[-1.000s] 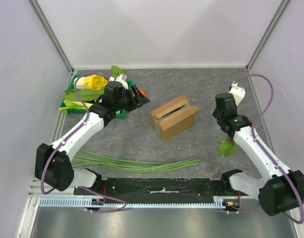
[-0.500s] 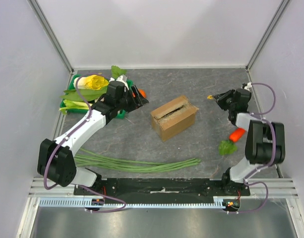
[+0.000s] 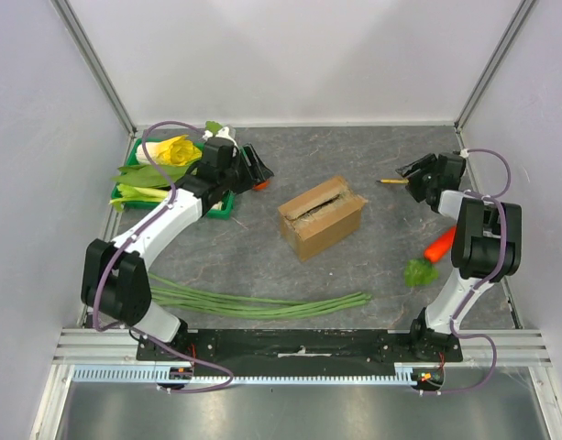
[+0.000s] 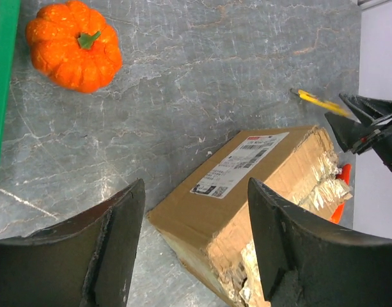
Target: Unpack the express box
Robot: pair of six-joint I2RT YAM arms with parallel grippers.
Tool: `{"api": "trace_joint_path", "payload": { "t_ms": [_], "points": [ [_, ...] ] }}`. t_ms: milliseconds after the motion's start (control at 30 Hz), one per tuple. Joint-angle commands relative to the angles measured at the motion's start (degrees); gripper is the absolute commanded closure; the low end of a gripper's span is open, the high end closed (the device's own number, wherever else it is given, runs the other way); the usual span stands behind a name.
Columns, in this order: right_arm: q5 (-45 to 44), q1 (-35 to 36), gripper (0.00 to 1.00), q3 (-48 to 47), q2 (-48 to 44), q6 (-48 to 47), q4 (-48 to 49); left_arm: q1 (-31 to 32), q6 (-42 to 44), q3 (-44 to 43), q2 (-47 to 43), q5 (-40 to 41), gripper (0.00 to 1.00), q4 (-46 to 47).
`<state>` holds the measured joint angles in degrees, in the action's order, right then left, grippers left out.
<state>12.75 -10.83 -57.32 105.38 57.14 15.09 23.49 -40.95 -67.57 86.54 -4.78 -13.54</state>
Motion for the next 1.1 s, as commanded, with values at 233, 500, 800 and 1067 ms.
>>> {"api": "trace_joint_path", "payload": {
  "t_ms": [233, 500, 800, 1067],
  "points": [
    [-23.29, -0.33, 0.04, -4.56, -9.84, -11.08, -26.94, -1.07, 3.33, -7.31, 7.14, -4.36, 0.29, 2.73],
    [-23.30, 10.29, 0.32, -3.86, -19.50, -16.10, -37.58, -1.95, 1.57, -6.70, 12.24, -16.04, 0.41, 2.99],
    [-18.66, 24.62, 0.67, 10.28, -34.45, -18.91, -38.23, -1.95, -0.51, 0.94, 13.13, -27.99, 0.52, 8.34],
    [-11.36, 27.70, 0.75, 14.08, -33.59, -20.41, -28.04, -1.25, -8.27, 11.92, 9.88, -33.98, 0.56, 21.09]
  ]
}}
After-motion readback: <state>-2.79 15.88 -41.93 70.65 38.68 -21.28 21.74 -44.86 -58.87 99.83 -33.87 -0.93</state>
